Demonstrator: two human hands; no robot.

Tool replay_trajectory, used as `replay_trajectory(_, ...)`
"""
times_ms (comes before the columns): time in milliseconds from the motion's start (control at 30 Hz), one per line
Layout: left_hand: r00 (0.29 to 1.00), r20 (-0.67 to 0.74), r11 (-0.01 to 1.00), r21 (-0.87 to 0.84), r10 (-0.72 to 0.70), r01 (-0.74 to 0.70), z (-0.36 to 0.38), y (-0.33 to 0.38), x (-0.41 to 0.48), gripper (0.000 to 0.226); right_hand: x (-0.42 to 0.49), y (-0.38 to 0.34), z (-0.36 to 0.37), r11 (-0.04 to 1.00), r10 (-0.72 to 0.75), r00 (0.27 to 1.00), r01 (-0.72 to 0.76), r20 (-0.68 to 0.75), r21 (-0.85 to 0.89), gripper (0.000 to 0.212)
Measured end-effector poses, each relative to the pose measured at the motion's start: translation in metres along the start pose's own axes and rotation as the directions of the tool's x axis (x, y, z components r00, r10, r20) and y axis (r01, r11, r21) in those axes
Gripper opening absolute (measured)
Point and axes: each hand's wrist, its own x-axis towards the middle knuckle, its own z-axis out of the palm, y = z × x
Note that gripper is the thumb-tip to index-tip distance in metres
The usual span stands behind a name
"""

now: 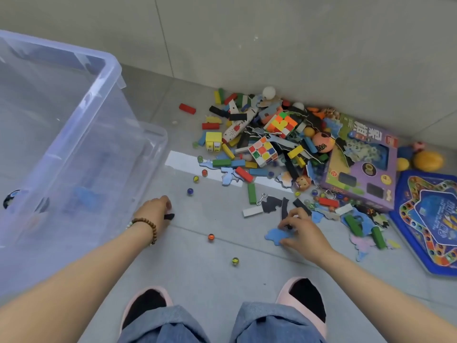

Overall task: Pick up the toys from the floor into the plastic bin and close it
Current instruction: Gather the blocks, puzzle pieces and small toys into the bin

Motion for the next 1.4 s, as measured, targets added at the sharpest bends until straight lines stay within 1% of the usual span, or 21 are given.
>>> replay_trajectory(67,0.998,0.054,0.998,0.052,0.025,-0.028,-0.003,0.01,0.002,0.018,0.001,-0.001,0.005,1.0,-0.024,1.0,0.023,-0.008,-0.013,0.021)
replay_trajectory(100,0.996,0.079,0.997,0.064,0.042,-0.047,-0.003,0.017,0.003,0.015,0.002,-0.002,0.008,1.0,-0.03,0.999,0.03,-0.023,-0.009,0.021)
replay_trajectory(133,0.994,0.087,0.997,0.037,0.064,-0.067,-0.004,0.025,0.003,0.012,0.003,-0.003,0.01,1.0,-0.021,0.998,0.022,-0.064,0.014,0.022)
replay_trajectory(200,0.989,0.081,0.985,-0.135,0.12,-0.108,-0.009,0.045,0.002,0.01,0.006,-0.007,0.013,0.992,0.086,0.976,-0.065,-0.202,0.106,0.029)
replay_trajectory(233,0.985,0.078,0.961,-0.246,0.151,-0.128,-0.012,0.057,0.002,0.01,0.009,-0.01,0.013,0.976,0.173,0.952,-0.131,-0.253,0.175,0.033)
replay_trajectory(267,0.98,0.087,0.927,-0.35,0.178,-0.137,-0.015,0.071,0.002,0.009,0.014,-0.012,0.014,0.948,0.264,0.925,-0.196,-0.273,0.252,0.037)
replay_trajectory(333,0.965,0.138,0.855,-0.502,0.224,-0.127,-0.019,0.101,0.003,0.009,0.025,-0.013,0.018,0.878,0.409,0.88,-0.308,-0.24,0.365,0.038)
replay_trajectory(400,0.95,0.182,0.827,-0.55,0.256,-0.118,-0.02,0.13,0.006,0.011,0.035,-0.013,0.022,0.841,0.471,0.856,-0.362,-0.213,0.403,0.027)
replay_trajectory(500,0.927,0.252,0.881,-0.451,0.279,-0.142,-0.016,0.159,0.016,0.015,0.042,-0.012,0.027,0.828,0.487,0.847,-0.371,-0.212,0.42,0.015)
replay_trajectory(567,0.925,0.255,0.917,-0.354,0.283,-0.183,-0.012,0.167,0.022,0.028,0.042,-0.012,0.024,0.792,0.487,0.845,-0.319,-0.223,0.521,0.013)
replay_trajectory(633,0.929,0.256,0.951,-0.228,0.266,-0.209,-0.006,0.171,0.025,0.045,0.043,-0.014,0.017,0.722,0.481,0.846,-0.232,-0.231,0.652,0.015)
replay_trajectory(667,0.932,0.262,0.963,-0.166,0.251,-0.213,-0.001,0.171,0.024,0.051,0.044,-0.015,0.013,0.701,0.471,0.851,-0.201,-0.233,0.684,0.016)
replay_trajectory(700,0.936,0.259,0.969,-0.128,0.239,-0.212,0.004,0.172,0.021,0.054,0.046,-0.017,0.01,0.712,0.455,0.857,-0.188,-0.241,0.677,0.016)
replay_trajectory(767,0.948,0.22,0.971,-0.122,0.229,-0.207,0.014,0.173,0.016,0.056,0.051,-0.02,0.005,0.78,0.407,0.876,-0.186,-0.258,0.597,0.016)
replay_trajectory(867,0.956,0.184,0.973,-0.075,0.226,-0.216,0.022,0.174,0.014,0.047,0.057,-0.025,0.002,0.851,0.356,0.901,-0.204,-0.248,0.484,0.016)
replay_trajectory(967,0.96,0.19,0.978,-0.005,0.206,-0.209,0.022,0.173,0.015,0.037,0.059,-0.027,0.002,0.921,0.294,0.921,-0.202,-0.255,0.333,0.025)
replay_trajectory(1067,0.962,0.188,0.979,0.007,0.199,-0.203,0.024,0.172,0.016,0.031,0.06,-0.028,0.003,0.925,0.311,0.928,-0.246,-0.206,0.291,0.034)
replay_trajectory(1133,0.963,0.181,0.978,0.014,0.2,-0.206,0.026,0.171,0.016,0.031,0.06,-0.029,0.002,0.924,0.326,0.928,-0.272,-0.181,0.269,0.038)
replay_trajectory(1200,0.964,0.174,0.978,0.015,0.2,-0.206,0.028,0.169,0.015,0.034,0.059,-0.028,0.0,0.922,0.342,0.928,-0.3,-0.151,0.244,0.037)
replay_trajectory(1333,0.963,0.154,0.975,0.002,0.22,-0.223,0.032,0.167,0.012,0.037,0.057,-0.027,-0.001,0.91,0.366,0.928,-0.342,-0.066,0.234,0.029)
replay_trajectory(1400,0.962,0.151,0.973,-0.003,0.229,-0.231,0.035,0.165,0.01,0.034,0.054,-0.027,0.004,0.913,0.363,0.93,-0.342,-0.06,0.225,0.028)
